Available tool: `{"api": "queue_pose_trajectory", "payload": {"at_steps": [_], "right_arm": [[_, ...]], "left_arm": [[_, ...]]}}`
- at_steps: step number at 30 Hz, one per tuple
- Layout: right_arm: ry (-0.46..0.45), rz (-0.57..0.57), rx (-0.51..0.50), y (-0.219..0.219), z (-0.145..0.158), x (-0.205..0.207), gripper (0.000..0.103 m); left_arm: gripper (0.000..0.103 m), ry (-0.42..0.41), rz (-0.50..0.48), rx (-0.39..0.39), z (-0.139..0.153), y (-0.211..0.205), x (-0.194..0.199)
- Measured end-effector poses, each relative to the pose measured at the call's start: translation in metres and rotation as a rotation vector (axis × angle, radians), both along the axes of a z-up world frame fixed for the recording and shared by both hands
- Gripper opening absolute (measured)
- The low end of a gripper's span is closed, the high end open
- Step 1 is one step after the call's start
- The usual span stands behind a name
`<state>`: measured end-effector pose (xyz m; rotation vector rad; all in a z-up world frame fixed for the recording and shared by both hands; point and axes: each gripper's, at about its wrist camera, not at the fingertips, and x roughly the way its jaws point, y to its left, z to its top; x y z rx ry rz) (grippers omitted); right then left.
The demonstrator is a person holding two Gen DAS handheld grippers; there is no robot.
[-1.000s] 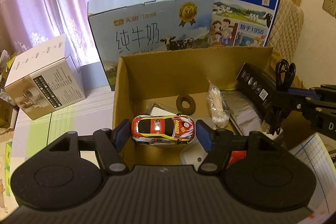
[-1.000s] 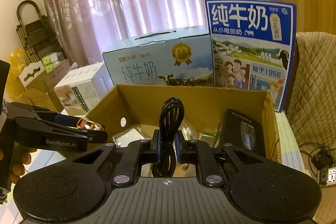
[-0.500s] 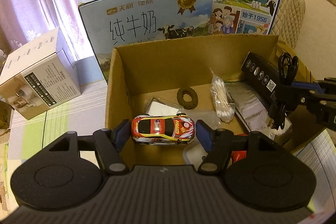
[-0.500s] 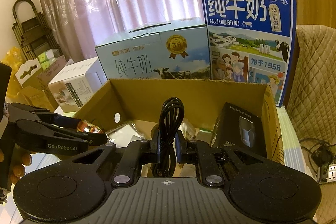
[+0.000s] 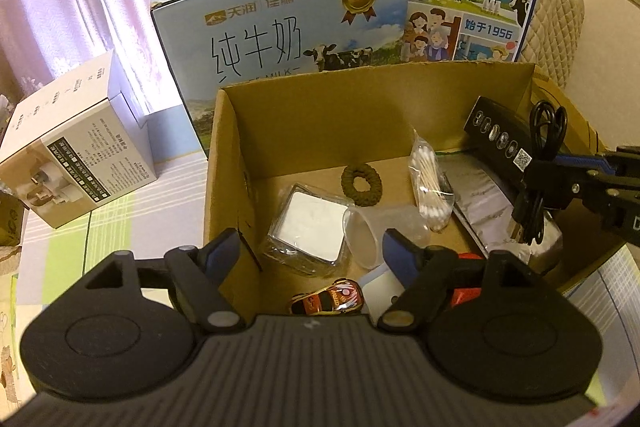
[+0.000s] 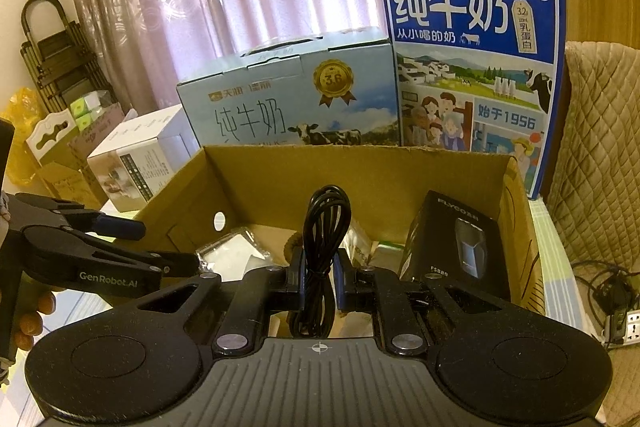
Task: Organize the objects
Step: 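Lower the toy car into the box and open the left tool, then lower the black cable into the box and open the right tool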
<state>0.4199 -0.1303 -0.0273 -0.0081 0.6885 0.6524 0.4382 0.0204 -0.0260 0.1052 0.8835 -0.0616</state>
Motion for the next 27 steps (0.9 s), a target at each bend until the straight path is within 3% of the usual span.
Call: {"api": "queue_pose_trajectory", "payload": {"at_steps": [18,19,23,27], "right_arm": [[0.033,0.043,-0.028,0.015,-0.006,0.013,0.012],[0.033,0.044,-0.043,0.018,-0.006,0.014,0.015],[0.003,0.006,-0.038,0.018,-0.002,0.015,0.049],[0.000,-0.018,-0.008,0.010,0.004,0.015,0.055]], "left_arm": [[0.076,-0.013,0.004,-0.014,0.004,0.005,0.002],[0.077,-0.013,0.004,-0.015,0.004,0.005,0.002],[0.079,-0.016,0.007,-0.024,0.005,0.006,0.003],[0.084,-0.020,0.005,-0.032,0.008,0.006,0.000]]}}
